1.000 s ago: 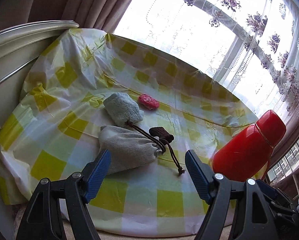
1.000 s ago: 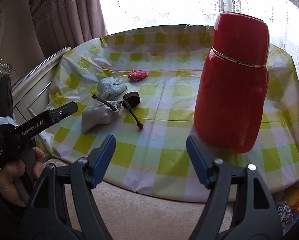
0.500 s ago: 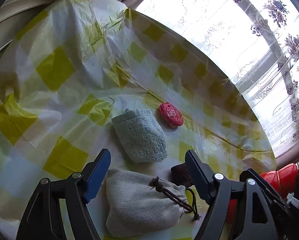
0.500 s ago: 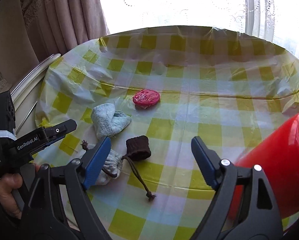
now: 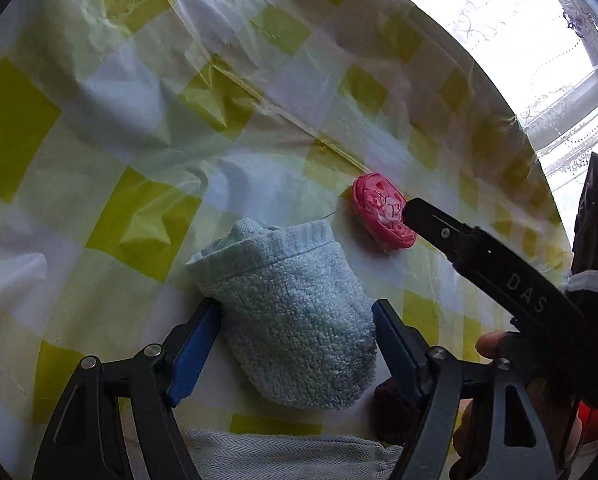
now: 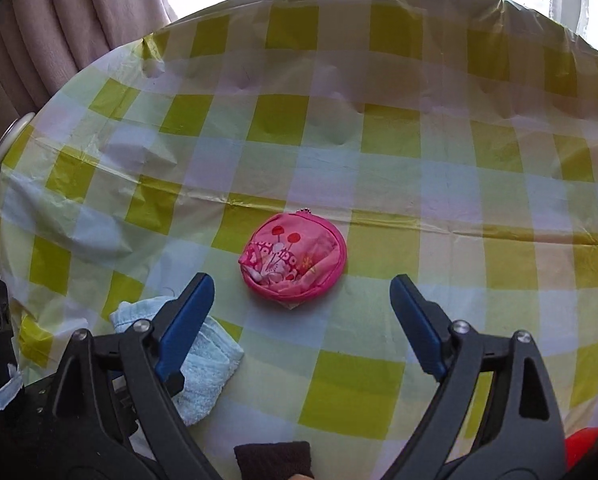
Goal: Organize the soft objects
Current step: 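Grasp the light blue towel with the left tool while the right tool grasps the pink pouch, then carry the blue towel and pink pouch over the box with both tools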
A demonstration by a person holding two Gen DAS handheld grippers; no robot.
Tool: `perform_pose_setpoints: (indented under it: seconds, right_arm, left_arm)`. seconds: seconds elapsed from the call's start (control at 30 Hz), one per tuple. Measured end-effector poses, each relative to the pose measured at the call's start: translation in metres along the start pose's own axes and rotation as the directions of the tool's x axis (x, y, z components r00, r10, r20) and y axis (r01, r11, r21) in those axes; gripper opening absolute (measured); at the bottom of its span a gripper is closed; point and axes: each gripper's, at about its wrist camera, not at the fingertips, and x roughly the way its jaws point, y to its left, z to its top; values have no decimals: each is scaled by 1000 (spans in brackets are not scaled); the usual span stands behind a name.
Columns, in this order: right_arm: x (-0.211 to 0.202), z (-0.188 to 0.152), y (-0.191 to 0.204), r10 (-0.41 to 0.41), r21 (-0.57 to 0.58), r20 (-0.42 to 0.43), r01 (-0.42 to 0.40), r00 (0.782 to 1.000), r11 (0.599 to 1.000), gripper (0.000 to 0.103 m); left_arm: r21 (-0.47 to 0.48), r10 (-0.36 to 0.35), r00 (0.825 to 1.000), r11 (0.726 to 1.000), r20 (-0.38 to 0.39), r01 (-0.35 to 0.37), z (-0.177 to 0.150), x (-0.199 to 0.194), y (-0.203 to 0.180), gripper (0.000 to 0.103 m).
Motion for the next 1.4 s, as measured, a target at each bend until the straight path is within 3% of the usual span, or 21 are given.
perform_pose_setpoints:
  seconds: [0.13, 0.37, 0.47, 0.53, 0.63, 0.77, 0.97, 1.17, 1.4]
  right_arm:
    - [26, 12, 9, -39, -34, -21, 39, 999, 999, 91]
    - [59, 17, 27, -83, -162, -52, 74, 995, 984, 92]
    - [63, 15, 25, -89, -170, -57, 78, 994, 982, 79]
    - [61, 12, 24, -77, -175, -55, 67, 995, 982, 78]
    - [51, 6, 19, -83, -168, -36, 76, 996, 983, 77]
    - [19, -5, 15, -97, -155, 53, 104, 994, 982, 77]
    - [-48, -32, 13, -94, -119, 194, 119, 977, 986, 77]
    - [-100, -71, 16, -73, -78, 261, 96, 963, 992, 77]
    - [-143, -125, 1, -106, -62, 291, 129, 951, 990, 77]
  left_arm:
    - [23, 35, 999, 999, 19, -35, 1, 2, -1, 59]
    - [18, 19, 999, 1000, 36, -20, -1, 2, 7, 34]
    - [16, -2, 999, 1000, 53, 1, -4, -2, 9, 27]
    - [19, -4, 997, 1000, 72, 2, -6, -7, 10, 24]
    - [18, -15, 994, 1000, 105, 14, -9, -16, 11, 22]
    - [14, -20, 984, 1000, 178, 18, -17, -36, 15, 22]
    - [38, -64, 947, 998, 313, 55, -37, -71, 9, 21]
    - [62, -76, 913, 997, 401, 56, -67, -103, 3, 21]
    - [74, -100, 911, 994, 400, 77, -115, -116, -4, 21]
